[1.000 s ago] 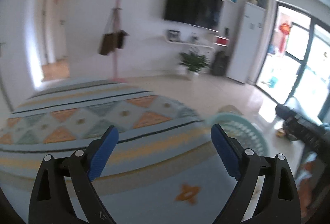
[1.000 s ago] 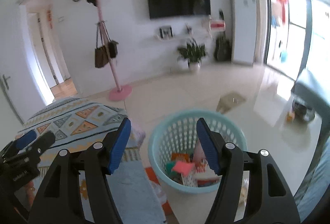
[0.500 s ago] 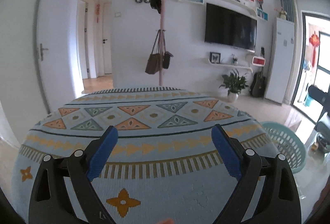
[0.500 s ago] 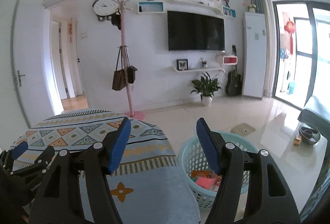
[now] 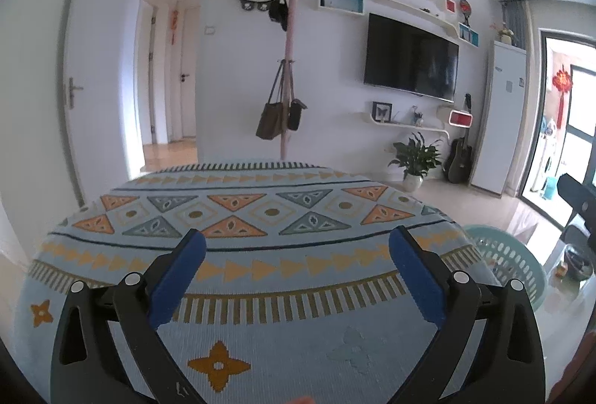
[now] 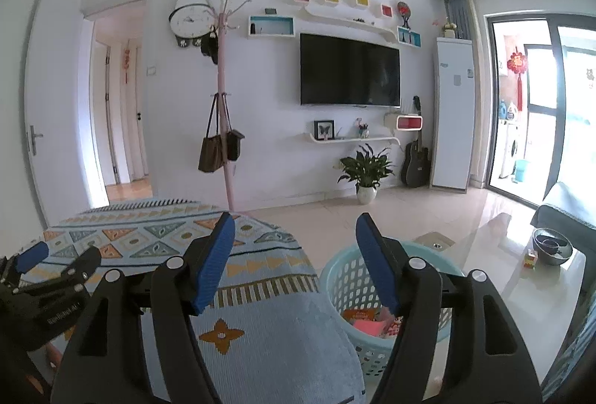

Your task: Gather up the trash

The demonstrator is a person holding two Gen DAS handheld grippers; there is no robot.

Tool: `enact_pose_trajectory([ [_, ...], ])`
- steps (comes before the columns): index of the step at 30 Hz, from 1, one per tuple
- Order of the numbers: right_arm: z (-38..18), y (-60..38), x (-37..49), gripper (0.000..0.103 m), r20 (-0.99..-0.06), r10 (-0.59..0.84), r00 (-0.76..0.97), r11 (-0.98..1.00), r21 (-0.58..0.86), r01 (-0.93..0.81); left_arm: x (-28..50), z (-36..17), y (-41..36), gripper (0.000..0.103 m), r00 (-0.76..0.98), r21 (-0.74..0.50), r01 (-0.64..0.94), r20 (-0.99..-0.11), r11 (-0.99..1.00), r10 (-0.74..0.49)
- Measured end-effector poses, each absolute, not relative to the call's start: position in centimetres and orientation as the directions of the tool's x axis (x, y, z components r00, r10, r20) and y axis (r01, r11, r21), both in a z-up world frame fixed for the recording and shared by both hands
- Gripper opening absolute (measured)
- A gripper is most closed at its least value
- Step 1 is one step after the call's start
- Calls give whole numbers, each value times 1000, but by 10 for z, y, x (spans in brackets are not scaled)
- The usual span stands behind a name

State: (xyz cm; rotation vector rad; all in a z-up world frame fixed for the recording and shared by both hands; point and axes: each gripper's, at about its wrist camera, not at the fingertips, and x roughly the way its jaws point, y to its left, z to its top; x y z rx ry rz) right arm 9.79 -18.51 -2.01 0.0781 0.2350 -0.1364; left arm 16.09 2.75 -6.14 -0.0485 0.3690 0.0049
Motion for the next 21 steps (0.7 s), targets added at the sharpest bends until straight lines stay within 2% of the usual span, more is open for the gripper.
enact_pose_trajectory([
  [21, -42, -190, 107, 69, -300, -122, 946, 986, 68, 149, 162, -61, 22, 96, 930, -20, -16, -369, 1000, 8],
])
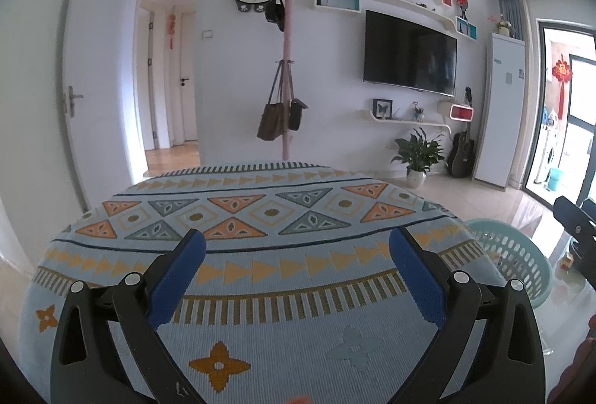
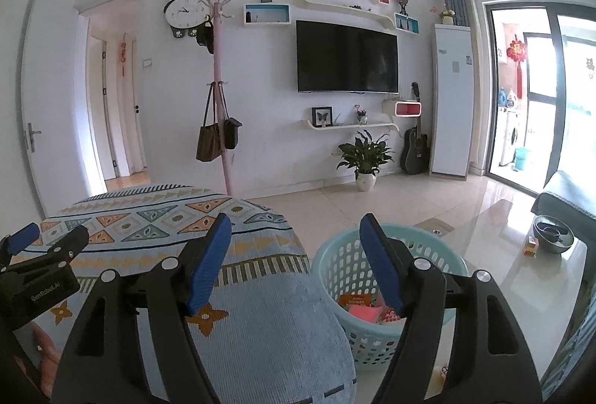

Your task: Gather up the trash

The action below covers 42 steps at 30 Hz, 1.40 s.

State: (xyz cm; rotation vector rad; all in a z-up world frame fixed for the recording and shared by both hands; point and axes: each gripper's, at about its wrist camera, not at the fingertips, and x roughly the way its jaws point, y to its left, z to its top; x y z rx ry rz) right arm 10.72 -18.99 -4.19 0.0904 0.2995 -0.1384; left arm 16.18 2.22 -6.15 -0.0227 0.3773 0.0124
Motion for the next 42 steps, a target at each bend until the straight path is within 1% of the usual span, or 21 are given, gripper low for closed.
enact_pose_trajectory([
  [4, -42, -189, 108, 71, -302, -121, 946, 987, 68, 148, 161, -62, 21, 96, 929, -17, -16, -370, 1000, 8],
  [16, -42, -192, 108, 71, -303, -134, 944, 981, 92, 169, 162, -62, 21, 96, 926, -17, -18, -378, 1000, 11],
  [26, -47, -185, 120, 71, -363, -129, 923, 982, 82, 170, 164, -62, 22, 96, 919, -28, -27, -394, 999, 14],
  [42, -49, -188, 119, 71, -376, -131, 917, 984, 67, 168, 165, -61, 21, 96, 914, -33, -27, -405, 999, 11],
])
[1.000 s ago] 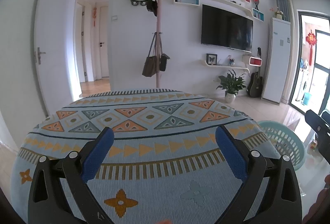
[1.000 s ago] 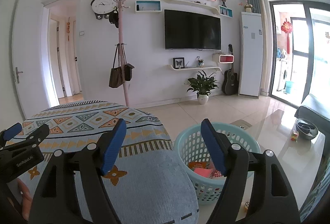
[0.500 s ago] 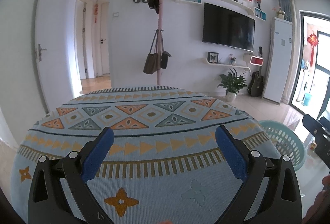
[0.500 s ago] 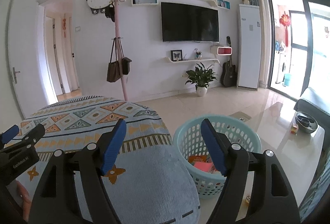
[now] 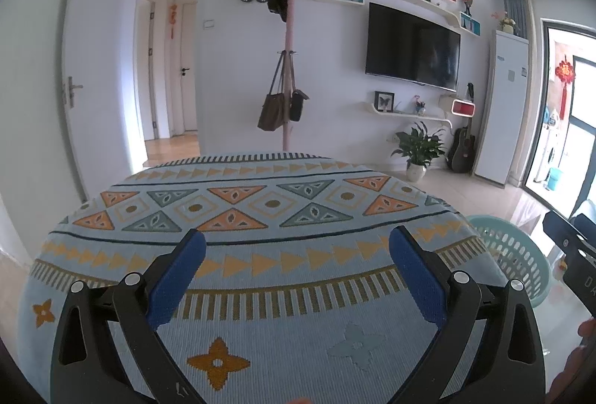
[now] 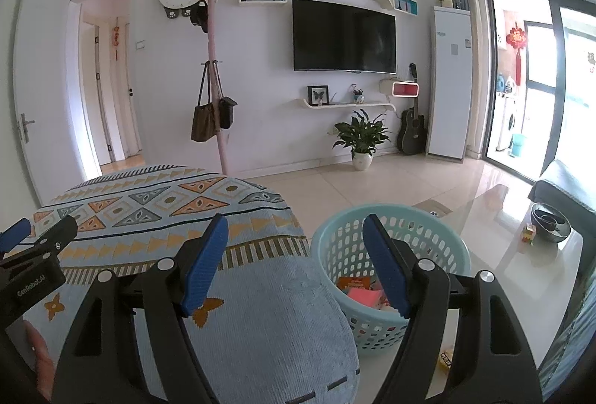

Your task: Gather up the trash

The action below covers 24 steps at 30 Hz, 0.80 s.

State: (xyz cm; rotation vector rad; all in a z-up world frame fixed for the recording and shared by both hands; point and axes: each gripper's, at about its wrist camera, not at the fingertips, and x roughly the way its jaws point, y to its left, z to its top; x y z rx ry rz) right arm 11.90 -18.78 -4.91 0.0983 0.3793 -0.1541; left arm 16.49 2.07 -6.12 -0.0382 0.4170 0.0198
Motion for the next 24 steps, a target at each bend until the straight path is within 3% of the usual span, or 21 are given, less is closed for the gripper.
enact_pose_trajectory([
  [24, -47, -190, 121, 71, -378, -126, 917, 983, 74, 166, 164, -61, 20, 96, 915, -30, -27, -404, 999, 12],
])
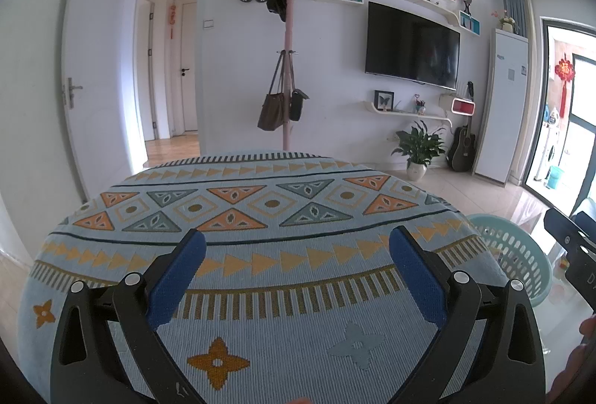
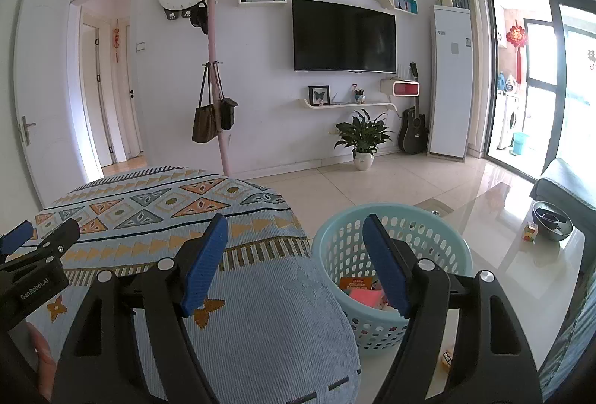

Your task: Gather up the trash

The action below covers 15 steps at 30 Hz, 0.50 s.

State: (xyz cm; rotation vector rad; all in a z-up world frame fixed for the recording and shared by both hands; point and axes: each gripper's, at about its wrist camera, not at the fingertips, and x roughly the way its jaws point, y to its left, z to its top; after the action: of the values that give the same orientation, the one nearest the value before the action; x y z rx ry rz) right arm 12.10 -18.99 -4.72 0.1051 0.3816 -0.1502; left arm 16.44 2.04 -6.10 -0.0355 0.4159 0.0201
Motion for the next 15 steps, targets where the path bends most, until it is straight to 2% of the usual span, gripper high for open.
enact_pose_trajectory([
  [15, -49, -190, 123, 71, -384, -118, 916, 984, 82, 161, 164, -61, 20, 96, 915, -30, -26, -404, 999, 12],
])
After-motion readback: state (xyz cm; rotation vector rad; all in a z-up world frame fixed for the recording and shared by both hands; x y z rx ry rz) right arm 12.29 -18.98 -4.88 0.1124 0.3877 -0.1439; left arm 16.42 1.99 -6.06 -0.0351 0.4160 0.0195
